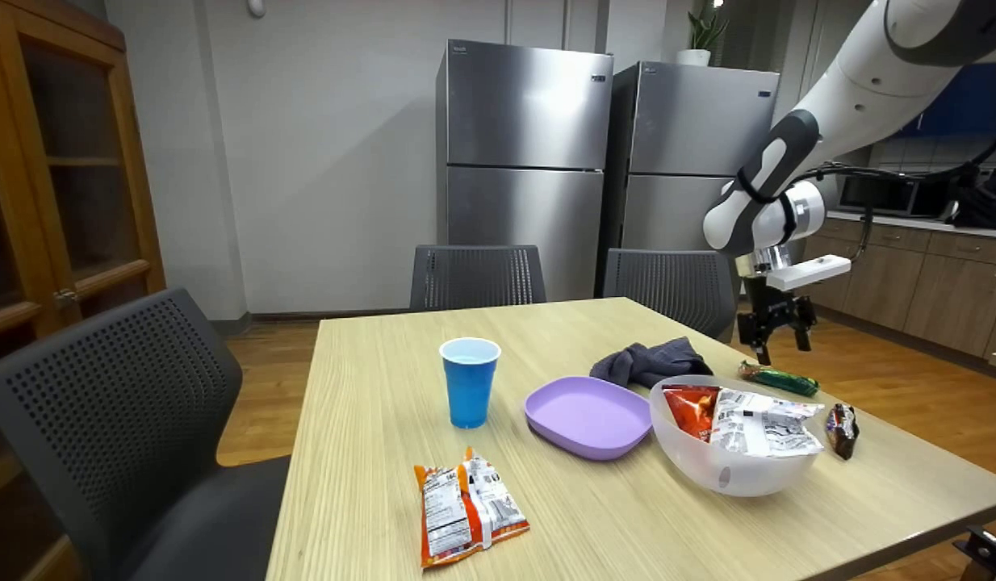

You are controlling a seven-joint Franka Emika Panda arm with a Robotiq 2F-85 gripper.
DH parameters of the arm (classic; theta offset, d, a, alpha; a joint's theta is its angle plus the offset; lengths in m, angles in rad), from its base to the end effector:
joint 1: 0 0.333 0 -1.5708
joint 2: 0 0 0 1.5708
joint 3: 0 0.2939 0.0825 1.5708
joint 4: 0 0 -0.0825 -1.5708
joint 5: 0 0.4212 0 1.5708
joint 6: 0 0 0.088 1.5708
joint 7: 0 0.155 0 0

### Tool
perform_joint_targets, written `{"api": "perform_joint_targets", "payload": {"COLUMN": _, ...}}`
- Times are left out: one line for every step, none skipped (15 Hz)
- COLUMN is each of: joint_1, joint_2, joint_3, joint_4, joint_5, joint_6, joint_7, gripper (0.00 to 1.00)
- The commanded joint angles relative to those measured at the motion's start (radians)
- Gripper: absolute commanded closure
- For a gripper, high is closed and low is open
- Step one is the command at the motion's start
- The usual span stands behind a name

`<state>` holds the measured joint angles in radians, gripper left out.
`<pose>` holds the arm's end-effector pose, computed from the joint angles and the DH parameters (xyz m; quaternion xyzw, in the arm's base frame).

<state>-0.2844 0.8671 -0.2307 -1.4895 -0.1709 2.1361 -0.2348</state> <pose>0.5998 -0.3468 0.0668 0.9808 -0.0547 -0.1518 0.1096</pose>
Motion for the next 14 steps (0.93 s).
{"api": "perform_joint_targets", "payload": {"joint_1": -0.013, "joint_2": 0.002, "joint_3": 0.015, "joint_4": 0.009, "joint_5": -0.012, "joint_6": -0.008, "joint_7": 0.000, "gripper": 0.00}}
{"api": "perform_joint_targets", "payload": {"joint_1": -0.013, "joint_2": 0.002, "joint_3": 0.015, "joint_4": 0.011, "joint_5": -0.013, "joint_6": -0.010, "joint_7": -0.004, "gripper": 0.00}}
{"api": "perform_joint_targets", "payload": {"joint_1": -0.013, "joint_2": 0.002, "joint_3": 0.015, "joint_4": 0.012, "joint_5": -0.013, "joint_6": -0.012, "joint_7": -0.006, "gripper": 0.00}}
{"api": "perform_joint_targets", "payload": {"joint_1": -0.014, "joint_2": 0.002, "joint_3": 0.015, "joint_4": 0.013, "joint_5": -0.013, "joint_6": -0.013, "joint_7": -0.007, "gripper": 0.00}}
{"api": "perform_joint_targets", "payload": {"joint_1": -0.014, "joint_2": 0.002, "joint_3": 0.016, "joint_4": 0.013, "joint_5": -0.013, "joint_6": -0.014, "joint_7": -0.008, "gripper": 0.00}}
{"api": "perform_joint_targets", "payload": {"joint_1": -0.014, "joint_2": 0.002, "joint_3": 0.016, "joint_4": 0.013, "joint_5": -0.013, "joint_6": -0.014, "joint_7": -0.008, "gripper": 0.00}}
{"api": "perform_joint_targets", "payload": {"joint_1": -0.014, "joint_2": 0.002, "joint_3": 0.016, "joint_4": 0.013, "joint_5": -0.013, "joint_6": -0.014, "joint_7": -0.008, "gripper": 0.00}}
{"api": "perform_joint_targets", "payload": {"joint_1": -0.014, "joint_2": 0.002, "joint_3": 0.016, "joint_4": 0.013, "joint_5": -0.013, "joint_6": -0.015, "joint_7": -0.008, "gripper": 0.00}}
{"api": "perform_joint_targets", "payload": {"joint_1": -0.022, "joint_2": 0.002, "joint_3": 0.025, "joint_4": 0.012, "joint_5": -0.009, "joint_6": -0.010, "joint_7": -0.033, "gripper": 0.00}}
{"api": "perform_joint_targets", "payload": {"joint_1": -0.029, "joint_2": 0.004, "joint_3": 0.032, "joint_4": 0.011, "joint_5": -0.007, "joint_6": 0.008, "joint_7": -0.048, "gripper": 0.00}}
{"api": "perform_joint_targets", "payload": {"joint_1": -0.035, "joint_2": 0.011, "joint_3": 0.039, "joint_4": 0.013, "joint_5": -0.006, "joint_6": 0.022, "joint_7": -0.066, "gripper": 0.00}}
{"api": "perform_joint_targets", "payload": {"joint_1": -0.041, "joint_2": 0.016, "joint_3": 0.047, "joint_4": 0.013, "joint_5": -0.007, "joint_6": 0.038, "joint_7": -0.086, "gripper": 0.00}}
{"api": "perform_joint_targets", "payload": {"joint_1": -0.047, "joint_2": 0.023, "joint_3": 0.054, "joint_4": 0.014, "joint_5": -0.007, "joint_6": 0.055, "joint_7": -0.106, "gripper": 0.00}}
{"api": "perform_joint_targets", "payload": {"joint_1": -0.058, "joint_2": 0.030, "joint_3": 0.065, "joint_4": 0.014, "joint_5": -0.008, "joint_6": 0.075, "joint_7": -0.140, "gripper": 0.00}}
